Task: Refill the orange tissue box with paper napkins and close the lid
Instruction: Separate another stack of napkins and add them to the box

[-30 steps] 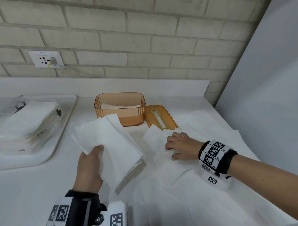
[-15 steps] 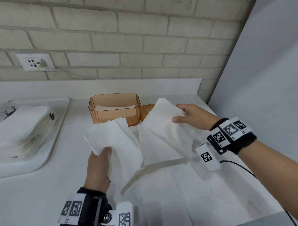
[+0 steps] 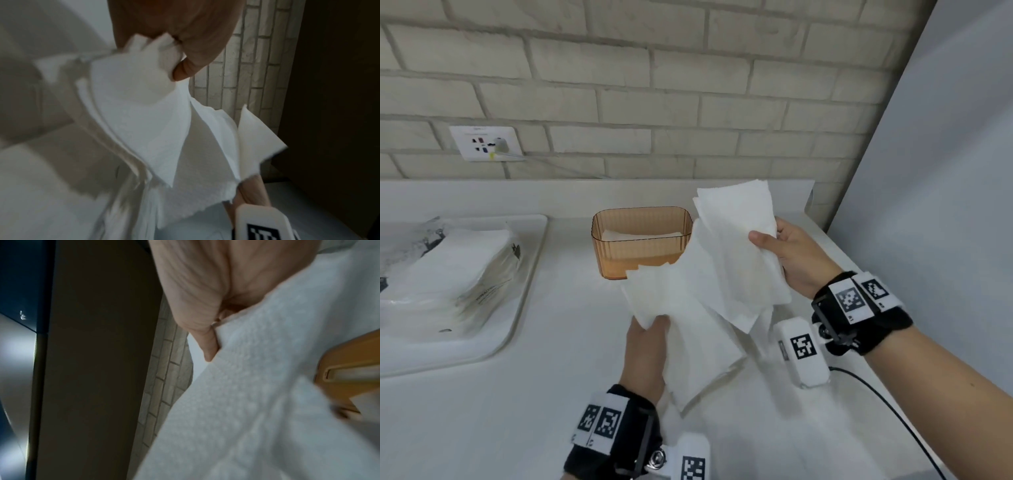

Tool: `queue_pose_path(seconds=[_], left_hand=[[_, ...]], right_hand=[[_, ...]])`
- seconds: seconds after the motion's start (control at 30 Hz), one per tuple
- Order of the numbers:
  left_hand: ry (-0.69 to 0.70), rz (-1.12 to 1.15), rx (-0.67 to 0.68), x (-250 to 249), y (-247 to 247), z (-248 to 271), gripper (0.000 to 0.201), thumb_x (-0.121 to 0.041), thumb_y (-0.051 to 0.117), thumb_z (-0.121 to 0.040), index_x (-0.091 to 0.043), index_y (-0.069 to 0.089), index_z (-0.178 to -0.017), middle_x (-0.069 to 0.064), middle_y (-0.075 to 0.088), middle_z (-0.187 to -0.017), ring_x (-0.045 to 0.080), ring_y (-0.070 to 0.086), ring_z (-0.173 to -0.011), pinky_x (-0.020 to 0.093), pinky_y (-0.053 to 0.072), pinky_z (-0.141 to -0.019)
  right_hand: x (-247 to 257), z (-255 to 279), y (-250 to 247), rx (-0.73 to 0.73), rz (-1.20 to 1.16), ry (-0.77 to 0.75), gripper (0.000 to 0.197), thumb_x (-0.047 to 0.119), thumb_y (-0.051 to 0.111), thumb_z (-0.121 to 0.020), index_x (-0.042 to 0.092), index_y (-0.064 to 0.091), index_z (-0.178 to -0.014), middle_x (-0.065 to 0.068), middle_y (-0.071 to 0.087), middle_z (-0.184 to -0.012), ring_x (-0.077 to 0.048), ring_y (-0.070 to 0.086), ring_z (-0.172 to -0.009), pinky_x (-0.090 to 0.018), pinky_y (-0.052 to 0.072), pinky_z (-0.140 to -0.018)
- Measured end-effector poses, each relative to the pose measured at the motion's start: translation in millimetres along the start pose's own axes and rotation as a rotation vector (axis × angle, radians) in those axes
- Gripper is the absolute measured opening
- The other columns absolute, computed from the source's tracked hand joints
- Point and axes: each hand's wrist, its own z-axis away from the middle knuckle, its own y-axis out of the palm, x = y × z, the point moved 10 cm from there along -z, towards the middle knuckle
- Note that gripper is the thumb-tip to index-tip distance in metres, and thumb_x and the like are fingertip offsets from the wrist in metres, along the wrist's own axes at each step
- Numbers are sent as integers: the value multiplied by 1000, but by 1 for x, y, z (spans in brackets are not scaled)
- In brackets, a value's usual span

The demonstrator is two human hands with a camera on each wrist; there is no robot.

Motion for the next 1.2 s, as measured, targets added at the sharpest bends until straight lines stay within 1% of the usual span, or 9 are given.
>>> queue_pose_path(seconds=[0.1, 0.3, 0.47, 0.57, 0.67, 0.77, 0.87, 1.03, 1.2], left_hand=[[-27, 57, 14, 1, 5, 4, 28, -4, 43, -95, -14, 56, -117, 11, 65, -108, 29, 62, -98, 34, 50, -73], [-132, 125, 77, 16, 8, 9, 35, -6, 48, -92, -13, 56, -126, 16, 65, -117, 36, 62, -107, 49, 50, -93], [-115, 261, 104, 3, 6, 16, 51, -37, 65, -82, -15, 58, -128, 18, 61, -127, 38, 57, -117, 54, 43, -102], [-108, 390, 59, -1, -2, 18, 44, -50, 41, -96, -23, 58, -128, 8, 62, -127, 32, 57, -116, 49, 41, -104], [-80, 431, 59, -8, -2, 22, 50, -62, 35, -92, -33, 52, -130, -4, 63, -123, 22, 58, -113, 44, 41, -105], [10, 235, 45, -15, -7, 24, 37, -39, 47, -97, -28, 51, -131, -2, 65, -122, 23, 62, -109, 45, 48, -98], [55, 102, 17, -18, -15, 21, 35, -11, 44, -98, -22, 51, -131, 4, 65, -120, 26, 63, -106, 43, 52, -90], [42, 139, -7, -25, -36, 16, 35, -11, 42, -99, -21, 51, -131, 6, 64, -119, 27, 61, -106, 37, 51, -82], [30, 92, -20, -33, -58, 6, 28, -7, 41, -97, -20, 54, -118, 6, 65, -105, 26, 61, -95, 35, 49, -72]], right_hand=[[-3, 6, 13, 3, -78, 3, 23, 9, 51, -93, 9, 56, -115, -4, 69, -104, -11, 70, -83, -23, 56, -67], [-7, 21, 38, 41, -144, 13, 24, 10, 51, -93, 12, 58, -115, -1, 71, -103, -14, 69, -89, -25, 57, -71], [-36, 35, 48, 57, -108, 80, 24, 9, 50, -93, 16, 57, -115, 3, 72, -101, -12, 70, -88, -24, 56, -68], [-53, 39, 49, 4, -8, 121, 33, 13, 53, -93, 14, 50, -126, -2, 68, -113, -18, 67, -100, -34, 56, -81], [-65, 40, 49, -56, 44, 135, 37, 16, 55, -93, 19, 47, -129, -5, 63, -121, -24, 62, -109, -45, 49, -96], [-68, 42, 51, -87, 56, 138, 31, 18, 53, -94, 29, 46, -123, -3, 62, -121, -22, 62, -108, -44, 49, -96], [-69, 43, 50, -93, 57, 147, 26, 19, 51, -96, 31, 48, -119, -2, 63, -119, -22, 62, -107, -44, 49, -95], [-67, 44, 25, -172, -50, 183, 20, 14, 49, -96, 16, 55, -114, -8, 65, -116, -25, 63, -100, -38, 52, -80], [-55, 40, 5, -185, -138, 176, 33, 18, 47, -97, 12, 49, -129, -11, 61, -125, -26, 60, -108, -38, 51, -75]])
